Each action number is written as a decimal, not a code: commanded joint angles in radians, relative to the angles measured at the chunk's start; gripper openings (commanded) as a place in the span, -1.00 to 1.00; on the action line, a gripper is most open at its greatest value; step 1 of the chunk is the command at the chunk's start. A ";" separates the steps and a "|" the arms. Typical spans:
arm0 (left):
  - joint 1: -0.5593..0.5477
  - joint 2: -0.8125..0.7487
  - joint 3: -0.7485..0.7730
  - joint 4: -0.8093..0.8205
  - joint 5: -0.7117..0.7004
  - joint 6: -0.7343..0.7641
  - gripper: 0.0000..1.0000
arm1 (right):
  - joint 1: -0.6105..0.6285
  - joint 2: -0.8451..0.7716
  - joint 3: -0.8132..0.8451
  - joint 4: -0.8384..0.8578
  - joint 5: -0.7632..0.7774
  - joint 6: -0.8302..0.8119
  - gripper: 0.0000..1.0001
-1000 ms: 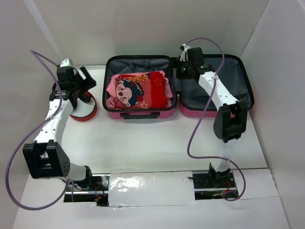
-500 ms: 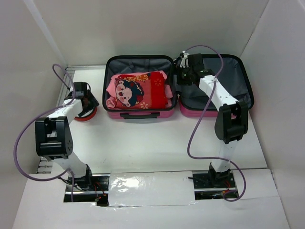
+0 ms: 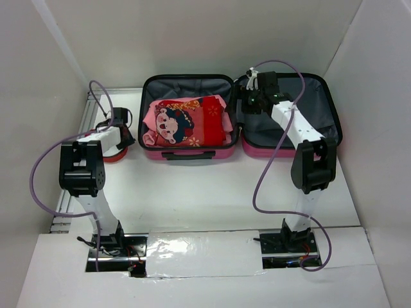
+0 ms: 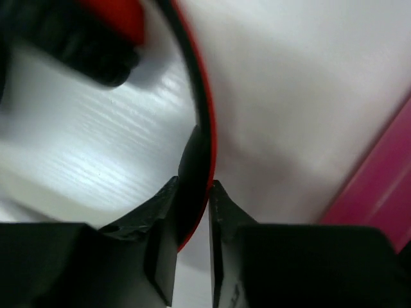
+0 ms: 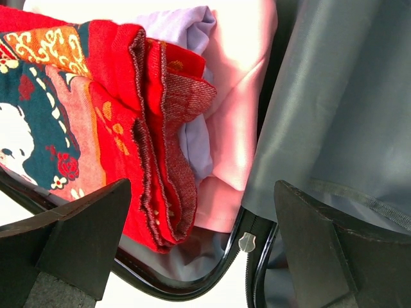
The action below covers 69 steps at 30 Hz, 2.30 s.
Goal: Pack the luggage
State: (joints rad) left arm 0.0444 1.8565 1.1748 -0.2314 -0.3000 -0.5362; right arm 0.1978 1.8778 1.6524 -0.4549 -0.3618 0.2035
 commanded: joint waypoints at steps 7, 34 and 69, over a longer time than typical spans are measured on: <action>0.002 0.044 0.089 -0.063 0.005 0.106 -1.00 | -0.024 -0.083 -0.019 0.048 -0.002 -0.007 0.97; -0.389 0.230 1.201 -0.499 0.480 0.587 -1.00 | -0.179 -0.178 -0.167 0.088 0.011 0.068 0.99; -0.243 -0.101 0.829 -0.321 0.328 0.280 0.99 | -0.300 -0.451 -0.377 -0.037 0.314 0.224 0.99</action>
State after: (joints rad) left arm -0.2737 1.8919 2.0838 -0.6014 0.0814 -0.1905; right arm -0.0902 1.4765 1.3407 -0.4500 -0.1253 0.3618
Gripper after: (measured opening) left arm 0.994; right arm 0.994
